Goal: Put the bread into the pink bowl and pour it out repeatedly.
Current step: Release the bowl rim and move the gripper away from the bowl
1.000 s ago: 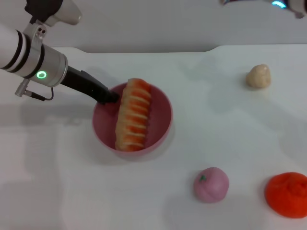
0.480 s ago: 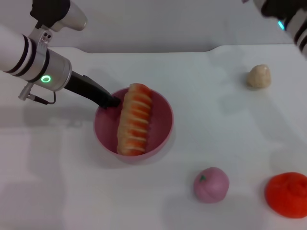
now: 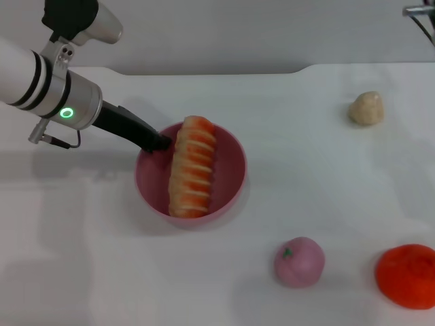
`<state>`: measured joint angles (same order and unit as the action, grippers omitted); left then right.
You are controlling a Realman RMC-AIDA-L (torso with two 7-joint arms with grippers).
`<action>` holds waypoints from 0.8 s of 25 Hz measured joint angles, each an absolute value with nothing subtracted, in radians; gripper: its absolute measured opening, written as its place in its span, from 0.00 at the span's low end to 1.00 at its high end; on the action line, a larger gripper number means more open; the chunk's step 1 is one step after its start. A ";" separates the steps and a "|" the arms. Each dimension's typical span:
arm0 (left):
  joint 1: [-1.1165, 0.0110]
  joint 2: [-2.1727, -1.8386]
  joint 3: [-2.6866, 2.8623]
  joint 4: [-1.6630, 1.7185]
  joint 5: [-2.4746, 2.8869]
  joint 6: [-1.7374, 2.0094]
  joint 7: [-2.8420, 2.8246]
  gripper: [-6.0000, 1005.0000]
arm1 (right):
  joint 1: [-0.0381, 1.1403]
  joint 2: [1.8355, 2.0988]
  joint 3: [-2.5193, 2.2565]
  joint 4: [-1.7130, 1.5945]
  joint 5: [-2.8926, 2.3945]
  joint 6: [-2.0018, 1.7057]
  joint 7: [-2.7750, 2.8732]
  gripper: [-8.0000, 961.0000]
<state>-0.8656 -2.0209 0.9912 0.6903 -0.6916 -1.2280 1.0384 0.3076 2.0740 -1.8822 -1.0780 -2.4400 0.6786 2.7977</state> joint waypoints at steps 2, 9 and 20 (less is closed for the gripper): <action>-0.866 -2.024 0.990 0.690 -0.692 -1.227 1.038 0.05 | 0.292 2.074 -1.876 -1.062 -2.441 0.697 2.822 0.52; -0.873 -2.039 0.999 0.687 -0.686 -1.237 1.036 0.05 | 0.275 2.075 -1.870 -1.036 -2.456 0.712 2.825 0.52; -0.867 -2.043 1.012 0.664 -0.679 -1.230 1.032 0.05 | 0.275 2.074 -1.871 -1.034 -2.471 0.714 2.824 0.52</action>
